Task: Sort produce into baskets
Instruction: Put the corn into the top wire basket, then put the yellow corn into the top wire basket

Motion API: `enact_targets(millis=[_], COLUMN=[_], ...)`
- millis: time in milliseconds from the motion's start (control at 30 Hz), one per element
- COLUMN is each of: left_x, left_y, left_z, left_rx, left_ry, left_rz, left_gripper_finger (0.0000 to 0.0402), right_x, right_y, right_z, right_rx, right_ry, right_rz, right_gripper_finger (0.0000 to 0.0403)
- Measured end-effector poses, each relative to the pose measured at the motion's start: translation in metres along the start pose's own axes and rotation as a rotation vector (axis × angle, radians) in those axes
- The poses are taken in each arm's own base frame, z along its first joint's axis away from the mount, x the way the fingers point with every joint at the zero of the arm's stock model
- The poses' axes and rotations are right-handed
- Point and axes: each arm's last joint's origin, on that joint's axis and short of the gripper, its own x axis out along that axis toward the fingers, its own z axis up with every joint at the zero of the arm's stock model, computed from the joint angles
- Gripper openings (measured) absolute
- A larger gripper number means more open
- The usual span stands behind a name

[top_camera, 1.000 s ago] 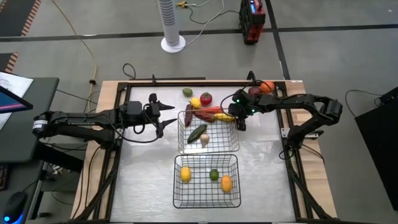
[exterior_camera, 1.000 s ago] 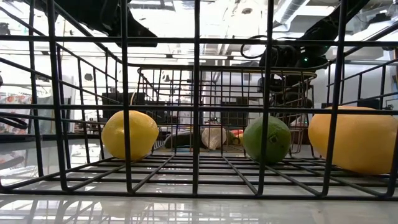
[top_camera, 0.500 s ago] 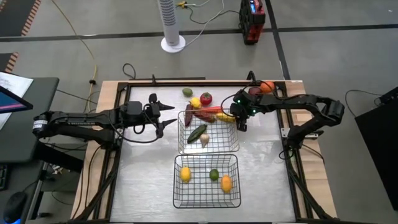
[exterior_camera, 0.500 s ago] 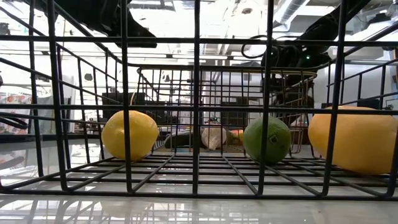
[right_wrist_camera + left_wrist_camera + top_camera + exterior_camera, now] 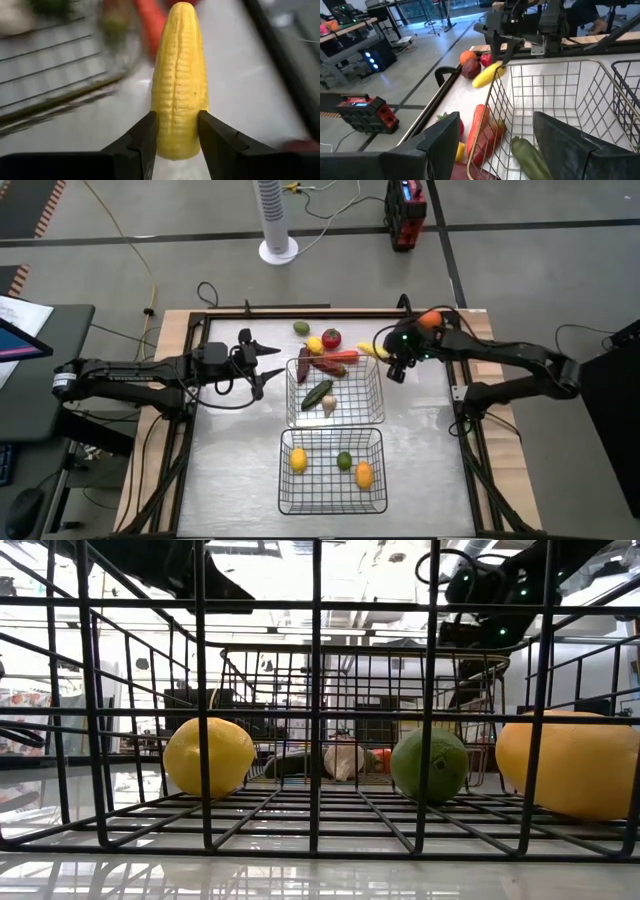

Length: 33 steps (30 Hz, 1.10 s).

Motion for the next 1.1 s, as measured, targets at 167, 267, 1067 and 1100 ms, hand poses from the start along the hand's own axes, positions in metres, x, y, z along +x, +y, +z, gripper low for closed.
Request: enact_targets(millis=[167, 267, 1067, 1100], left_x=[0.000, 0.000, 0.000, 0.000], left_y=[0.000, 0.000, 0.001, 0.001], left_z=[0.003, 0.003, 0.004, 0.004], left_rx=[-0.007, -0.022, -0.089, -0.089], left_ry=[-0.026, -0.028, -0.042, -0.042], left_rz=[0.006, 0.006, 0.010, 0.008], left_gripper_finger=[0.0239, 0.0239, 0.0239, 0.0239], right_x=[-0.013, -0.024, -0.037, -0.036], right_y=[-0.006, -0.001, 0.023, 0.024], right_z=[0.002, 0.008, -0.009, -0.012], right_rx=[0.046, 0.040, 0.260, 0.285], right_ry=[-0.048, -0.140, -0.007, 0.023], right_rz=[-0.175, -0.154, 0.056, 0.073], right_gripper_finger=[0.0158, 0.0158, 0.0232, 0.0243])
